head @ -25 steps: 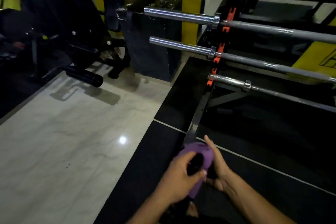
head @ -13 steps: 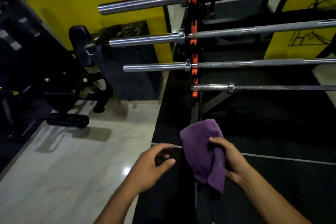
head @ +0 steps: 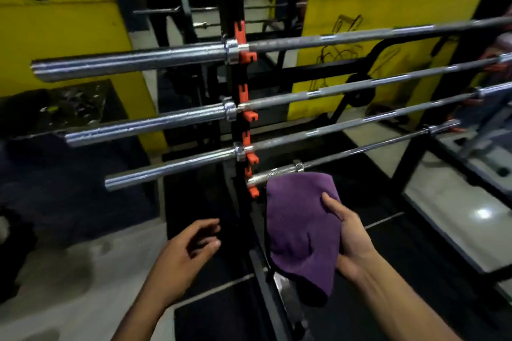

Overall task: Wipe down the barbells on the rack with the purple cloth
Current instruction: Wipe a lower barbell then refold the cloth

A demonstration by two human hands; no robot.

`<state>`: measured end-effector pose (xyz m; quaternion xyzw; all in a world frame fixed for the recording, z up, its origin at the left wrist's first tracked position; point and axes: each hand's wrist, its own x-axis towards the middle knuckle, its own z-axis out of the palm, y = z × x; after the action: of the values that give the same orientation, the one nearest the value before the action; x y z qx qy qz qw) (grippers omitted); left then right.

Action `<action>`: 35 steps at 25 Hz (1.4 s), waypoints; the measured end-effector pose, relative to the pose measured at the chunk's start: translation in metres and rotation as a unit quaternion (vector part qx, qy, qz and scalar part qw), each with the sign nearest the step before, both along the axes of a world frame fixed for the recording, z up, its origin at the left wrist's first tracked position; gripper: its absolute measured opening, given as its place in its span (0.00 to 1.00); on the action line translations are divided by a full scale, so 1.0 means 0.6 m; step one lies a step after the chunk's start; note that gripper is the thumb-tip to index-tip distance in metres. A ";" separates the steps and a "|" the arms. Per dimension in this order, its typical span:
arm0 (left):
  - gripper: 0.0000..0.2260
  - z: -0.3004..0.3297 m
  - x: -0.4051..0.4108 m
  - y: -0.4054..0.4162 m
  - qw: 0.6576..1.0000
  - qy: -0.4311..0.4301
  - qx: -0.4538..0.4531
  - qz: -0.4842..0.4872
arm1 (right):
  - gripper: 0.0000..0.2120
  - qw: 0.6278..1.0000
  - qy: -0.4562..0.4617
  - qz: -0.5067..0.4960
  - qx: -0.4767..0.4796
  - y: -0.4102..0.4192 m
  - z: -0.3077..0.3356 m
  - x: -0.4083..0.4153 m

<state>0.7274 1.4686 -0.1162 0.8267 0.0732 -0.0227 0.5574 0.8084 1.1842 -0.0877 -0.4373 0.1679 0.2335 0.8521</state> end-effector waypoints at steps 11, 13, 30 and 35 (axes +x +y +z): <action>0.21 0.135 0.198 0.037 0.951 -0.212 0.158 -0.160 | 0.10 0.972 -0.128 -0.186 0.061 0.058 0.105 0.040; 0.21 0.162 0.249 0.019 0.927 -0.246 0.190 -0.208 | 0.12 0.967 -0.118 -0.217 0.064 0.047 0.095 0.056; 0.32 0.340 0.891 -0.105 0.625 -0.281 0.571 -0.452 | 0.20 0.863 -0.068 -0.469 0.174 -0.044 0.079 0.626; 0.28 0.286 0.945 -0.088 0.638 -0.340 0.498 -0.479 | 0.20 0.813 -0.014 -0.568 0.127 -0.084 0.134 0.833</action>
<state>1.2941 1.4157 0.0552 0.8477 -0.5276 0.0357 -0.0422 1.3084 1.1336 -0.0071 -0.1554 0.3434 -0.2792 0.8832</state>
